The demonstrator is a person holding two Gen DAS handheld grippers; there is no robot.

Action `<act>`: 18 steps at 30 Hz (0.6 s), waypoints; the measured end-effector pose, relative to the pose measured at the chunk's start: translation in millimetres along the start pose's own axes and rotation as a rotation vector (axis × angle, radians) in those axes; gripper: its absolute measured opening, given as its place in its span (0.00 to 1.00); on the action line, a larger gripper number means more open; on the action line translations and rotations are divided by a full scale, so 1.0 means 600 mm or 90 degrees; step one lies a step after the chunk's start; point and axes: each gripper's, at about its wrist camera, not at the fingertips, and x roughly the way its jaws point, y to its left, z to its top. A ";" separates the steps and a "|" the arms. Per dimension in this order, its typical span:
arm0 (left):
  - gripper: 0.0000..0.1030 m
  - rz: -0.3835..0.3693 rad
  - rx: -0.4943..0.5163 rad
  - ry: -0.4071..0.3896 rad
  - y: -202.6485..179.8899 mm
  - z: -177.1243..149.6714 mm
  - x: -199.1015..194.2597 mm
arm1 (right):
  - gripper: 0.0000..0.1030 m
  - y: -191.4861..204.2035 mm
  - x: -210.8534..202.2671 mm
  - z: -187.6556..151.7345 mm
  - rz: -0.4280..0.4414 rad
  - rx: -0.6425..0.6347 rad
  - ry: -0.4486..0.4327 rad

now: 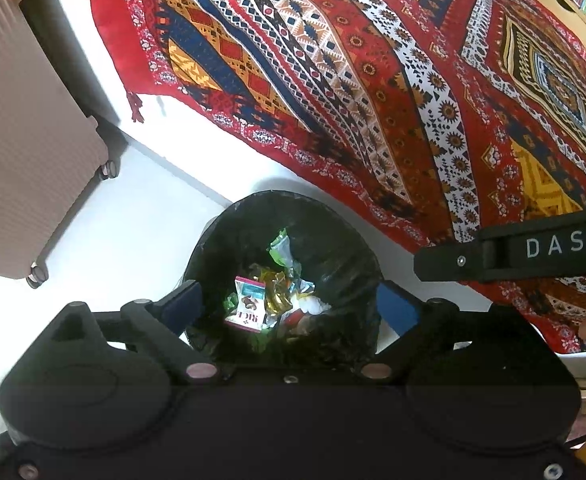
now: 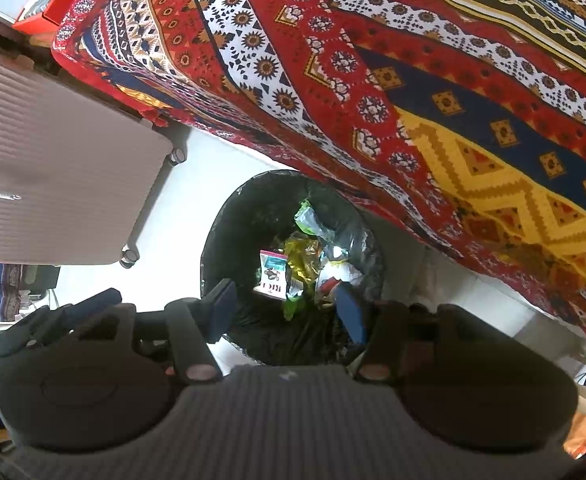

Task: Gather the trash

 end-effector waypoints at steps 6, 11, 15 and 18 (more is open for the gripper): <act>0.91 -0.002 0.007 -0.003 -0.003 -0.002 -0.001 | 0.67 -0.003 -0.001 0.000 -0.001 -0.001 0.000; 0.89 0.000 0.009 -0.006 -0.004 -0.004 -0.002 | 0.67 -0.006 -0.003 -0.003 -0.002 -0.001 -0.002; 0.89 0.006 0.011 -0.006 -0.003 -0.003 -0.001 | 0.67 -0.005 -0.003 -0.003 -0.002 -0.001 -0.001; 0.89 0.009 0.013 -0.005 -0.004 -0.003 0.000 | 0.67 -0.005 -0.003 -0.003 -0.002 -0.002 -0.001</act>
